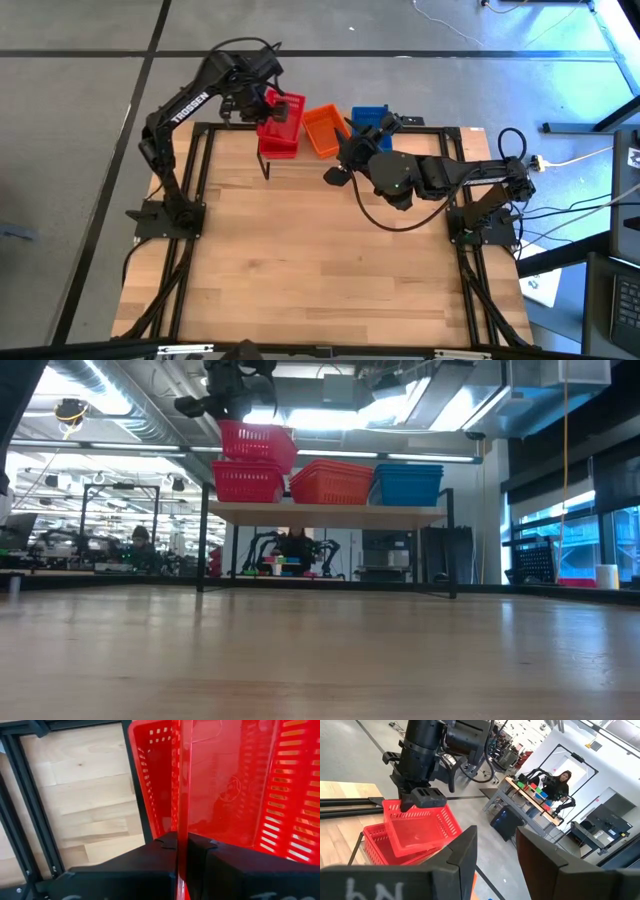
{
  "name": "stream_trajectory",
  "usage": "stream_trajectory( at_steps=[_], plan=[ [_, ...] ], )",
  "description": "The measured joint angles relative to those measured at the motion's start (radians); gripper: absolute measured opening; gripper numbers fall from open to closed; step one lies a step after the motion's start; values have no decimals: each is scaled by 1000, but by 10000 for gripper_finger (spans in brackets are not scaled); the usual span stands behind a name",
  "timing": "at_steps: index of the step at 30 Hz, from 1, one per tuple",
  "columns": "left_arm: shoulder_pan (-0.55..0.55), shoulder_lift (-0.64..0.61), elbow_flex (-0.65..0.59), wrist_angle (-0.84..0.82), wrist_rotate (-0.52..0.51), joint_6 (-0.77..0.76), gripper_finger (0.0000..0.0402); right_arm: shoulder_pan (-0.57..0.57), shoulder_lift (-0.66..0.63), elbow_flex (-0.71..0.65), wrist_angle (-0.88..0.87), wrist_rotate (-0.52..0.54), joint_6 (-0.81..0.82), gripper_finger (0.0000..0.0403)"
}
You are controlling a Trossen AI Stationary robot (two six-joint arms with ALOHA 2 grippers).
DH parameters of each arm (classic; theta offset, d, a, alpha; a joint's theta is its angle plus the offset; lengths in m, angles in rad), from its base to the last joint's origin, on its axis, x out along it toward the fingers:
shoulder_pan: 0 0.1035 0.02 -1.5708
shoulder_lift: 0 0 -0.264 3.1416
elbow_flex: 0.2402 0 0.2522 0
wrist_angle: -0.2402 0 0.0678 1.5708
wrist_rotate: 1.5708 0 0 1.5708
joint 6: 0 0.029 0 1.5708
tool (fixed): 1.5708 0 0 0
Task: Stack baskets on shelf by color
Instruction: Stack the red basket into the red basket on the shelf
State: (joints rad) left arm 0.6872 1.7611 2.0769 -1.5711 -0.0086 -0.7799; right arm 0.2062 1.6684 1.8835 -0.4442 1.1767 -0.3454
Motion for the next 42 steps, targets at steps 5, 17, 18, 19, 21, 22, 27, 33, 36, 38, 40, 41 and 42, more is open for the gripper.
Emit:
stream_trajectory(
  at_steps=[5,17,18,19,21,22,27,33,36,38,40,41,42],
  plan=[
    [0,-1,0,0,2,0,0,0,0,0,0,0,0,137],
    [24,-6,0,0,9,28,0,0,0,0,0,0,-4,137],
    [29,-6,0,0,17,30,0,0,0,0,0,0,-4,137],
    [32,-6,0,0,26,31,0,0,0,0,0,0,-6,137],
    [37,-6,0,0,48,33,0,0,0,0,0,0,-9,137],
    [38,-6,0,0,54,38,0,0,0,0,0,0,-15,137],
    [39,-6,0,0,53,57,0,0,0,0,4,0,-50,137],
    [47,-7,0,0,56,83,0,0,0,0,5,-6,-50,137],
    [55,-12,0,0,54,92,0,0,-5,0,3,-73,-50,137],
    [55,-12,0,0,53,107,0,0,-12,-2,-10,-163,-49,137],
    [53,-12,0,0,54,108,0,0,-24,-2,-24,-271,-48,137],
    [53,-12,0,0,58,108,0,0,-29,-2,-31,-318,-47,137],
    [53,-12,0,0,57,109,0,0,-33,-2,-36,-364,-40,137]
  ],
)
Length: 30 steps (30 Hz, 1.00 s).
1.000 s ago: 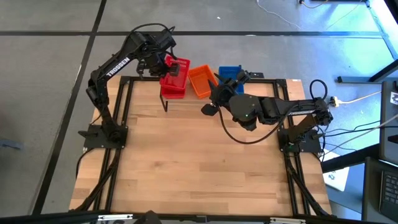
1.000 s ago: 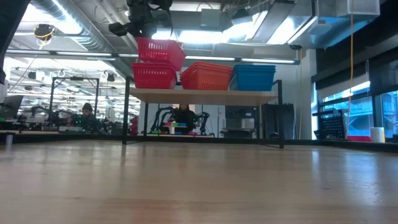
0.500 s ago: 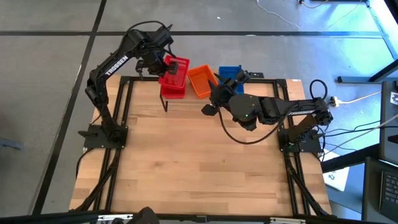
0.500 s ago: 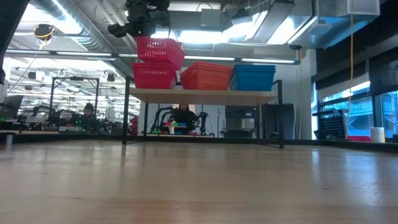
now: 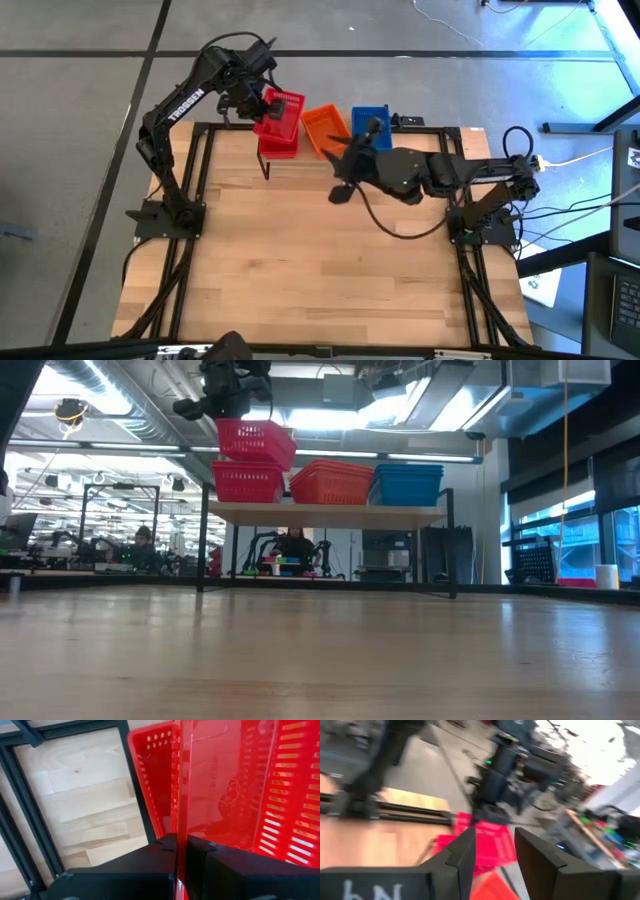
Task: Stack baskets on shelf by color
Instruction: Stack the red basket into the red basket on the shelf
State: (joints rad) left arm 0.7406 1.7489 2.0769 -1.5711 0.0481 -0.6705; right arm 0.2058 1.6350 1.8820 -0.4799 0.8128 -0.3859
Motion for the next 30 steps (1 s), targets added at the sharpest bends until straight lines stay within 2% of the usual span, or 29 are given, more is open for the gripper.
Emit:
stream_trajectory(
  at_steps=[4,12,19,22,27,30],
  plan=[
    [1,0,0,0,-2,16,0,0,-23,0,-41,-89,43,137],
    [1,-3,0,0,49,3,0,-1,-39,0,-65,-100,97,137],
    [35,-9,0,0,42,114,0,-1,-39,0,-67,-101,122,137],
    [56,-52,-1,0,49,244,0,-1,-39,0,-69,-101,119,137],
    [33,-137,0,0,53,291,0,-1,-39,0,-72,-100,119,137],
    [-1,-207,-32,2,10,288,0,-4,-39,0,-72,-100,119,137]
  ],
)
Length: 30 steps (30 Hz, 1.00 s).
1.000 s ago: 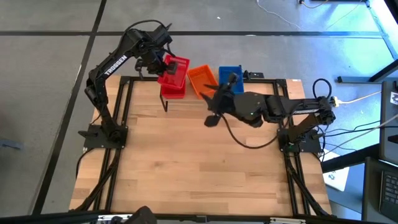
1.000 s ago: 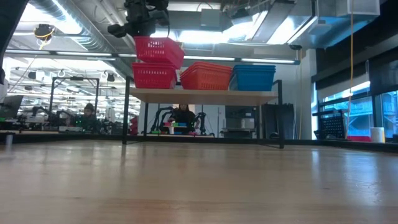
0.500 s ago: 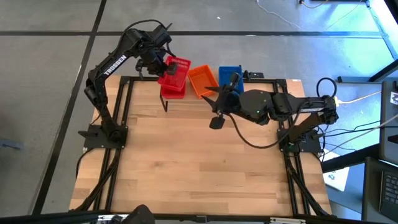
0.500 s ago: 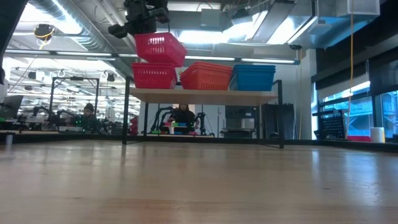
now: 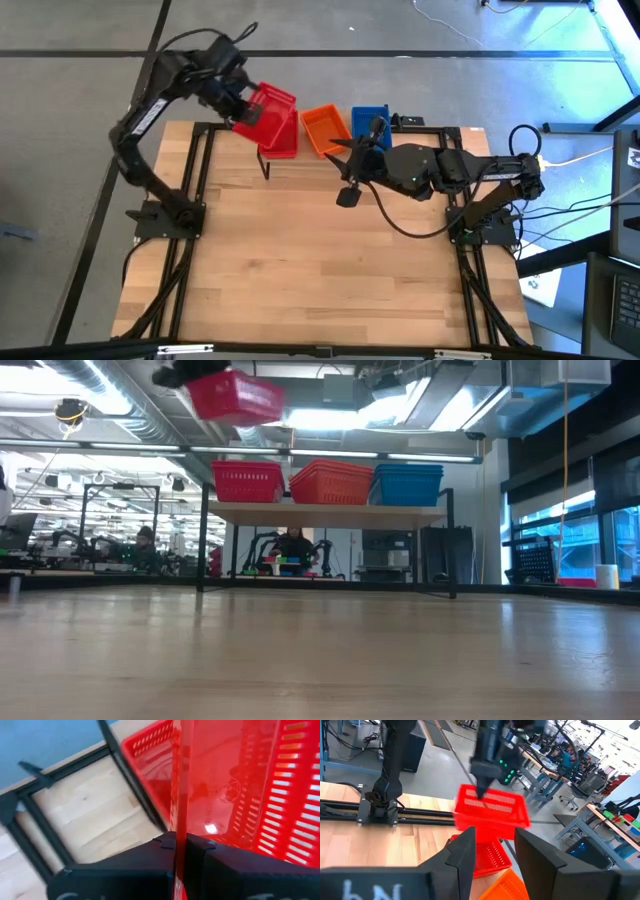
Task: Stack baskets on shelf by color
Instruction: Stack the red basket into the red basket on the shelf
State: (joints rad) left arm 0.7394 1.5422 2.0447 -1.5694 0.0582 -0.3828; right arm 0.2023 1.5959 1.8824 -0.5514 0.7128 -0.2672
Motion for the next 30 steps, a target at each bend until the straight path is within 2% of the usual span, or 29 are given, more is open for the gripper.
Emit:
stream_trajectory(
  at_steps=[4,7,9,14,21,24,30],
  plan=[
    [-37,-114,-151,-1,-45,-44,0,-4,0,0,0,0,1,137],
    [-50,-174,-253,59,-47,-193,0,-6,0,0,1,1,1,137],
    [-53,-194,-307,100,-50,-301,0,-10,0,0,8,0,2,137],
    [-47,-194,-390,175,-66,-403,0,-17,0,1,9,1,29,137],
    [-3,-134,-413,279,-5,-422,0,-17,0,1,9,1,29,137],
    [8,-106,-413,265,12,-423,0,-17,0,1,5,0,26,137],
    [-4,-58,-413,291,39,-420,0,-17,0,1,-19,-81,23,137]
  ],
)
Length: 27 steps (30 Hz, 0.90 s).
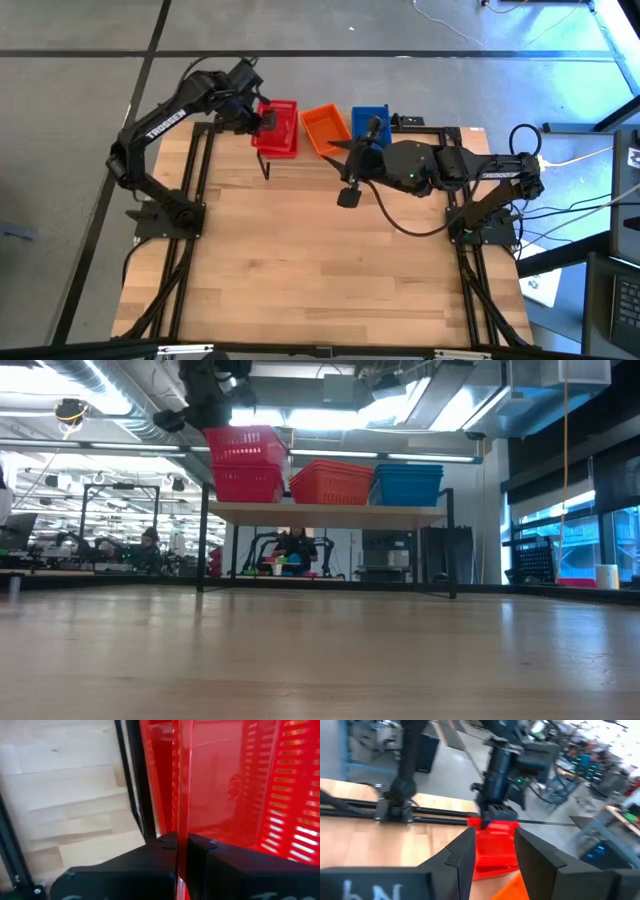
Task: Stack baskets on shelf by color
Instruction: Stack the red basket into the red basket on the shelf
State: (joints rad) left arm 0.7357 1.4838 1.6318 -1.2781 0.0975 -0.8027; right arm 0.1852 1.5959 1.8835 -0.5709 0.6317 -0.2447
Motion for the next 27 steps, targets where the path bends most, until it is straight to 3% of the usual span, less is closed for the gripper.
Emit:
stream_trajectory(
  at_steps=[17,27],
  plan=[
    [1,16,0,-4,-7,-9,0,-12,0,0,-132,-340,-15,137],
    [-6,16,0,-9,-16,24,0,-46,0,0,-152,-347,57,137]
  ],
)
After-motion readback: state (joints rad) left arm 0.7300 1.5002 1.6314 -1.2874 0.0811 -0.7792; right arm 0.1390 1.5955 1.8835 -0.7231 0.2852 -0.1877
